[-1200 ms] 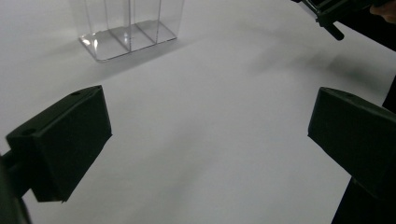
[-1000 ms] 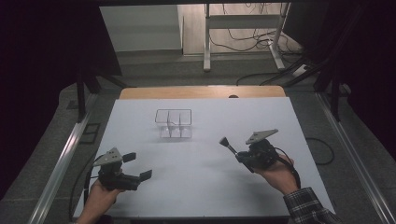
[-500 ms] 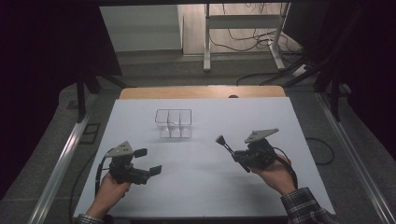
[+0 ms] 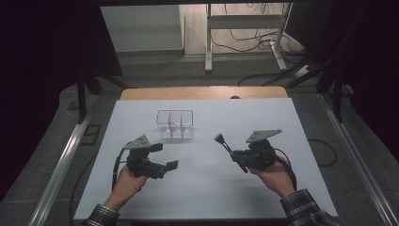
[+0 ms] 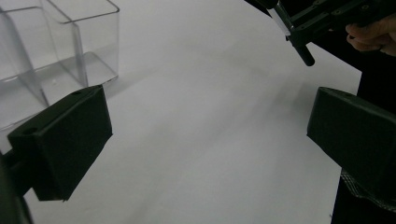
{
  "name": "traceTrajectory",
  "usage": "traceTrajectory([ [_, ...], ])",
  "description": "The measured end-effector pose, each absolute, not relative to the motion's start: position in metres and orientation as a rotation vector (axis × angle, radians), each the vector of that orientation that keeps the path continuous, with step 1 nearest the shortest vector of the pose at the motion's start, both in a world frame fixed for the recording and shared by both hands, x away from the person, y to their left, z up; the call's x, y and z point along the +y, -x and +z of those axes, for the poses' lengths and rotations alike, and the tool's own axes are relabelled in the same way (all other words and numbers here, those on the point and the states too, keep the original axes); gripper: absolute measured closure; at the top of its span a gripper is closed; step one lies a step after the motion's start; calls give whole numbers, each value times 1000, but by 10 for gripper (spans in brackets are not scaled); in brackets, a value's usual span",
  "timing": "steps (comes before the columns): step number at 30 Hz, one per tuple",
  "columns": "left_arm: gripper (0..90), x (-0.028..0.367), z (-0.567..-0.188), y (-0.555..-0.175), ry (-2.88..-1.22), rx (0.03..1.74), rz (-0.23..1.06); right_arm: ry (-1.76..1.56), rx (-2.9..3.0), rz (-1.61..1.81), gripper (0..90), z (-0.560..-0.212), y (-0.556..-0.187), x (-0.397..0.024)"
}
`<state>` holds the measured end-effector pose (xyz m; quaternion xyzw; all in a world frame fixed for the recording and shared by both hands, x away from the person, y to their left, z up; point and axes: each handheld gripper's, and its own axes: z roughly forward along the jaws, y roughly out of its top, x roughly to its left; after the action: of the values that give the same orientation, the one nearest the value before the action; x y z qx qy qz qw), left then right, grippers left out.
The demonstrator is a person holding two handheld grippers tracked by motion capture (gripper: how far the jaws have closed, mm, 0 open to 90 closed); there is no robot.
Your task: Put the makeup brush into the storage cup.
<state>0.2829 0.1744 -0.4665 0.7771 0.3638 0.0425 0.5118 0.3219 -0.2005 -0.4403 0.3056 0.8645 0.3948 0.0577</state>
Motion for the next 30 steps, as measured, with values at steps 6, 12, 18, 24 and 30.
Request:
traceTrajectory([
  [6,0,164,-466,-289,-1870,837,70,-927,2605,1232,786,-439,-321,-198],
  [12,0,154,-467,-296,-1854,815,24,-912,2601,1270,786,-438,-318,-191],
  [18,0,143,-467,-302,-1834,798,-26,-892,2593,1283,786,-438,-315,-184],
  [24,0,135,-468,-305,-1827,773,-53,-880,2582,1302,786,-437,-314,-182],
  [30,0,124,-468,-307,-1812,752,-91,-863,2572,1322,786,-436,-311,-179],
])
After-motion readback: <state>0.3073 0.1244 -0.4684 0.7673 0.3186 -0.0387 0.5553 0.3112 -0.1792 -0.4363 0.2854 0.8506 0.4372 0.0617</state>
